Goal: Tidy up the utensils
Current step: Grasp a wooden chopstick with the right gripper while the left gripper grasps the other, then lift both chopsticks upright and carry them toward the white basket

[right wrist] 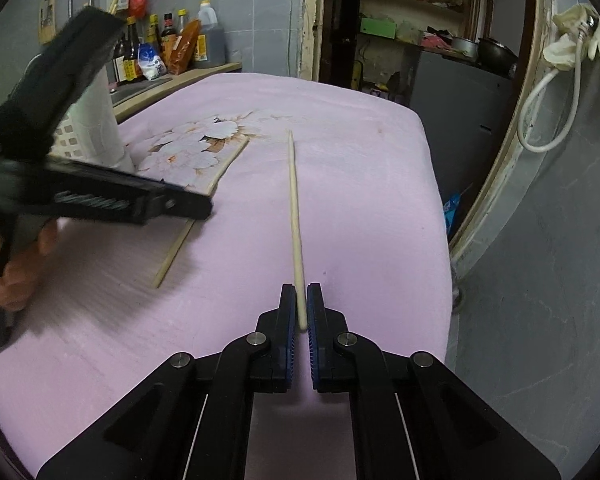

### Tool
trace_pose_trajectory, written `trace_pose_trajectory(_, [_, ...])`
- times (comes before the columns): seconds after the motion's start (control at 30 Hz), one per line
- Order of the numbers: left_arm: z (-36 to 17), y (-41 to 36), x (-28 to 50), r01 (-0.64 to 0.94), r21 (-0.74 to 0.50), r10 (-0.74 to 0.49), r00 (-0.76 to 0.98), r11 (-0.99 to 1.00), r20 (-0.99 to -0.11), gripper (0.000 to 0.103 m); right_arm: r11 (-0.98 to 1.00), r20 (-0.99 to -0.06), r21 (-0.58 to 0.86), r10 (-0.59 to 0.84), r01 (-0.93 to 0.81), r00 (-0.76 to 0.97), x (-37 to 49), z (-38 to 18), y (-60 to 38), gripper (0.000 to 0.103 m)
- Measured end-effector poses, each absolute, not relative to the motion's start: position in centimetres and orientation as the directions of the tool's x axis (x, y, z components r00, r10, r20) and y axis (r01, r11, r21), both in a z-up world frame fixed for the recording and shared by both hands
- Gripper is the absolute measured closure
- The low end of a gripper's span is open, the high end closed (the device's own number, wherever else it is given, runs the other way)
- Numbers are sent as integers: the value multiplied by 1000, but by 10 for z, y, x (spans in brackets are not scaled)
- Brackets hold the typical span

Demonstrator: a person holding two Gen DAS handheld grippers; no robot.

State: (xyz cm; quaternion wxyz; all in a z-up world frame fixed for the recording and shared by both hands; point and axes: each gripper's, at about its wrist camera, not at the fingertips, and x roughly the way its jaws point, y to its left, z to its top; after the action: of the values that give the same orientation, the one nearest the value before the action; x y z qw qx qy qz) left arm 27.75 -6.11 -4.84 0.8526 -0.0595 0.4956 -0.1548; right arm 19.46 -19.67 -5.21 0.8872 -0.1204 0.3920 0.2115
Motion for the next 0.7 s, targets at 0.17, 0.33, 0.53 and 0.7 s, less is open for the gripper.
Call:
trace_pose_trajectory(0.17, [-48,-50,266,193,-256,-317,451,947,-834,99,882,-759,-1,305,-470,575,187,-51,-202,100])
trace_pose_trajectory(0.33, [-42,-33,232,216,-254,-326,434,943,-840,100,875,-776,25,322,-483,542,173,-50,-205,100])
trace_pose_trajectory(0.53, [-35,-7,192,207,-294,-357,437,933,-826,101,849,-797,32,340,-527,499,160,-52,-196,100])
trace_pose_trajectory(0.7, [-27,0,167,208,-289,-354,449,934,-820,101,835,-791,70,380,-546,480,157,-49,-194,99])
